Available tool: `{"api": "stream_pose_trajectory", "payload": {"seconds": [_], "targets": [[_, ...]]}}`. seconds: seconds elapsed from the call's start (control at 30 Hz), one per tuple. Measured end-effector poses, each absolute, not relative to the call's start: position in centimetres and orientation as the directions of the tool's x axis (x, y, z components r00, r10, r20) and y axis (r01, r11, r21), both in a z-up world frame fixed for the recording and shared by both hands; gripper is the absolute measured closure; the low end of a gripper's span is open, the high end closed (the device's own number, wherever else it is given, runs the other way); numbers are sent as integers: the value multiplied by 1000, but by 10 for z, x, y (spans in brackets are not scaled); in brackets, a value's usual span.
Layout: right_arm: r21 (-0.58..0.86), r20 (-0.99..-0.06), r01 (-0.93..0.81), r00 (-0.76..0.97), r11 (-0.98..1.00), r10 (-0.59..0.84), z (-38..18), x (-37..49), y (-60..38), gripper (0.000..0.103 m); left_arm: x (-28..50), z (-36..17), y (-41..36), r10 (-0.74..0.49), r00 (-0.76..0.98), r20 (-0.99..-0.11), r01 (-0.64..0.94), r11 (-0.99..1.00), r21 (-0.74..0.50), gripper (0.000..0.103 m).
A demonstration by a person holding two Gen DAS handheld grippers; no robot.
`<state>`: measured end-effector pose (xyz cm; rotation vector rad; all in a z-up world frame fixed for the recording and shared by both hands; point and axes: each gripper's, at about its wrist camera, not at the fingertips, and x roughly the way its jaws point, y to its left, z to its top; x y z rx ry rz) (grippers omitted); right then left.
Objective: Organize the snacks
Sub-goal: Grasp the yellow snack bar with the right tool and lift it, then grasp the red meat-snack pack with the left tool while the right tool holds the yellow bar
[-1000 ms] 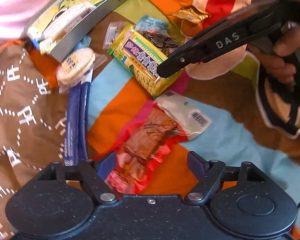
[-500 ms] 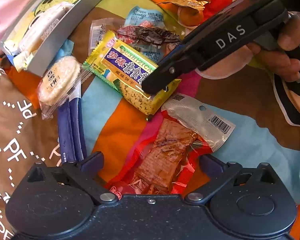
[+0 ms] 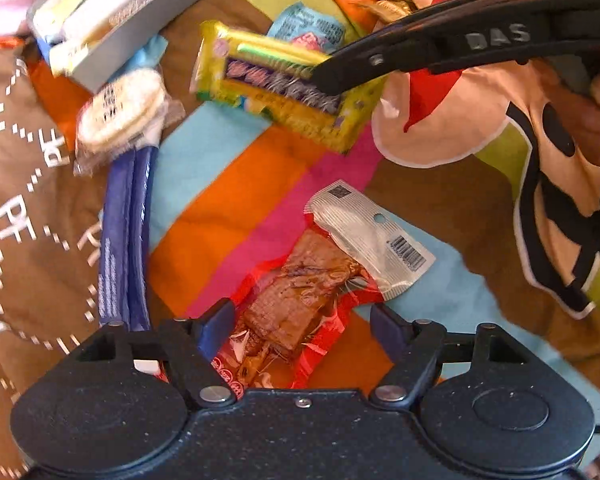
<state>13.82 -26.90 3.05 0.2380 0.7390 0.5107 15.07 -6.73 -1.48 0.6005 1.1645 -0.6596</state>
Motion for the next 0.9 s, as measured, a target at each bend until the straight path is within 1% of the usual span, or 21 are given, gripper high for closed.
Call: {"api": "stream_pose_trajectory", "payload": {"seconds": [0.13, 0.2, 0.27, 0.33, 0.37, 0.43, 0.47, 0.53, 0.57, 0.6, 0.63, 0.7, 0.77, 0.87, 0.9], "targets": [[349, -637, -343, 596, 872, 489, 36, 123, -275, 92, 155, -11, -68, -162, 231, -959, 703, 709, 50, 27], [350, -646, -348, 582, 870, 493, 37, 118, -277, 91, 158, -10, -67, -171, 220, -960, 701, 712, 33, 28], [358, -645, -356, 574, 863, 504, 35, 119, -275, 91, 161, -10, -65, -171, 219, -960, 711, 702, 37, 28], [358, -645, -361, 571, 861, 508, 31, 122, -272, 86, 161, -14, -67, -151, 231, -961, 733, 676, 70, 27], [363, -644, -359, 571, 860, 510, 28, 123, -271, 85, 156, -15, -65, -139, 241, -961, 747, 659, 92, 25], [372, -637, -355, 575, 858, 514, 24, 124, -271, 75, 154, -19, -67, -130, 257, -958, 779, 614, 126, 19], [373, -633, -354, 578, 857, 514, 22, 125, -272, 73, 155, -20, -66, -136, 258, -956, 788, 602, 127, 16], [387, -629, -362, 568, 848, 530, 18, 128, -272, 70, 163, -23, -63, -156, 235, -959, 798, 595, 99, 14], [396, -627, -367, 562, 842, 540, 16, 129, -271, 69, 167, -24, -61, -164, 222, -961, 800, 595, 83, 10], [402, -625, -373, 555, 836, 548, 13, 130, -269, 68, 173, -27, -57, -162, 213, -964, 797, 600, 76, 2], [400, -625, -385, 550, 832, 555, 11, 131, -266, 68, 181, -29, -54, -157, 205, -966, 790, 610, 69, 0], [383, -625, -410, 545, 828, 559, 9, 131, -261, 68, 188, -31, -49, -170, 187, -968, 782, 622, 42, 1], [363, -630, -426, 543, 829, 555, 8, 130, -257, 68, 188, -30, -45, -170, 195, -966, 784, 619, 49, 1], [340, -642, -425, 546, 839, 538, 5, 128, -254, 68, 181, -26, -43, -183, 199, -963, 791, 610, 47, 8], [328, -650, -419, 550, 847, 524, 4, 128, -253, 72, 179, -24, -43, -187, 198, -962, 791, 610, 44, 10]]}}
